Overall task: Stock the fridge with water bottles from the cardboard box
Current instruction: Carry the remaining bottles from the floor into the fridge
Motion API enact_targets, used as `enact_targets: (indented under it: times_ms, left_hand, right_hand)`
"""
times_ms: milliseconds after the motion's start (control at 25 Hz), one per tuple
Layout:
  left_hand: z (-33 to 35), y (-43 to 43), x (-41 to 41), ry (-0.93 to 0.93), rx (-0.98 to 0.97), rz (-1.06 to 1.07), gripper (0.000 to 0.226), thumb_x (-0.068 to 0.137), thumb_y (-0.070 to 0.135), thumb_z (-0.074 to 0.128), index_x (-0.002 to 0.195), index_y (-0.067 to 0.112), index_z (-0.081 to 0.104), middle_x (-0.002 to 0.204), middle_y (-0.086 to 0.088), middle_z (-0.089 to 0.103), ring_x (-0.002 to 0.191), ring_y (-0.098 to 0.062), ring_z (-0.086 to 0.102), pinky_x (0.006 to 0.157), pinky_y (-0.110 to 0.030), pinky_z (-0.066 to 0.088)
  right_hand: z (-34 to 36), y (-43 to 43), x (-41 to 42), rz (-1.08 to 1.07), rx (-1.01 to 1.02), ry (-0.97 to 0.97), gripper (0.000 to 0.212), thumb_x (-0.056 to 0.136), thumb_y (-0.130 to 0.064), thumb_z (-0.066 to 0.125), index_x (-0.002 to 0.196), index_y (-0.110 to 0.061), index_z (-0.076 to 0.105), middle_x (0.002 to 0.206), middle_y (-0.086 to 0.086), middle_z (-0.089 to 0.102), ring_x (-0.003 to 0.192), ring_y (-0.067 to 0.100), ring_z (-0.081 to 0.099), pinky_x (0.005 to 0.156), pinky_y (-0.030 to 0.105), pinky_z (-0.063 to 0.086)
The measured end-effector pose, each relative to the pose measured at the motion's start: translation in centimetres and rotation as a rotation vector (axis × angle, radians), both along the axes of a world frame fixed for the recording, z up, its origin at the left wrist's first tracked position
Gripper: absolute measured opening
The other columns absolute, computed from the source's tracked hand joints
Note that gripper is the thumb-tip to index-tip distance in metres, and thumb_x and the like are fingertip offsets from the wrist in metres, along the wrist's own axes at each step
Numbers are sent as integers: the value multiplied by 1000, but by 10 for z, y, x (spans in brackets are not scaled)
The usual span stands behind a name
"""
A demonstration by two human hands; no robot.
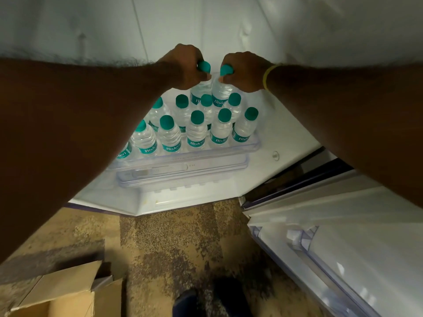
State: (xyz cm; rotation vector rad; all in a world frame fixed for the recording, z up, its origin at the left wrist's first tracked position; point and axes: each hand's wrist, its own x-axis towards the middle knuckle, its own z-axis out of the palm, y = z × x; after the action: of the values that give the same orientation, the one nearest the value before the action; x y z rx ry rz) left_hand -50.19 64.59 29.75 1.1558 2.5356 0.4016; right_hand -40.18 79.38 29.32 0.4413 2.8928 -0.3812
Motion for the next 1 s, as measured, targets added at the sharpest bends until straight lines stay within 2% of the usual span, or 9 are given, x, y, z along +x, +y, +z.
enact_targets:
  times_ms: [240,480,600,720,840,1000]
  left_hand:
    - [-12,-5,2,-35,-72,5,41,93,38,61,123,10,60,118,-11,62,92,-19,49,78,-31,38]
    - [-25,-12,-3,-82,-109,26,43,94,38,60,127,11,58,121,-11,62,92,-19,48,80,-31,38]
    - [-27,-10,-2,-98,-101,21,44,95,38,58,131,12,56,124,-9,61,94,-19,49,82,-31,38]
    - [-25,-6,-4,-128,-149,20,44,97,35,53,136,14,51,129,-9,59,103,-23,51,86,-32,37]
    - [-21,-3,-5,-143,-188,14,43,98,27,46,139,14,49,134,-11,55,116,-27,51,90,-34,36]
    - [-15,-4,-2,-156,-202,18,50,100,28,42,149,17,36,150,-9,42,135,-29,40,110,-40,30]
  right_hand:
    - [-14,-3,-5,16,47,-74,42,96,-43,53,127,-15,52,125,9,60,113,30,55,101,47,39]
    - [-26,-9,-5,25,32,-105,45,97,-45,50,131,-15,50,127,8,59,115,31,53,103,46,29]
    - [-27,-12,-7,4,-13,-96,45,98,-45,51,132,-15,50,129,8,58,112,27,53,96,40,31]
    - [-22,-11,-7,-50,-85,-133,45,98,-41,51,135,-16,48,132,7,56,106,22,51,88,34,31]
    - [-17,-10,-6,-44,-37,-126,44,97,-42,46,133,-18,52,133,7,57,118,27,52,98,41,32]
    - [-18,-11,-5,-74,0,-63,44,98,-41,42,136,-20,49,139,6,54,126,28,49,108,47,28]
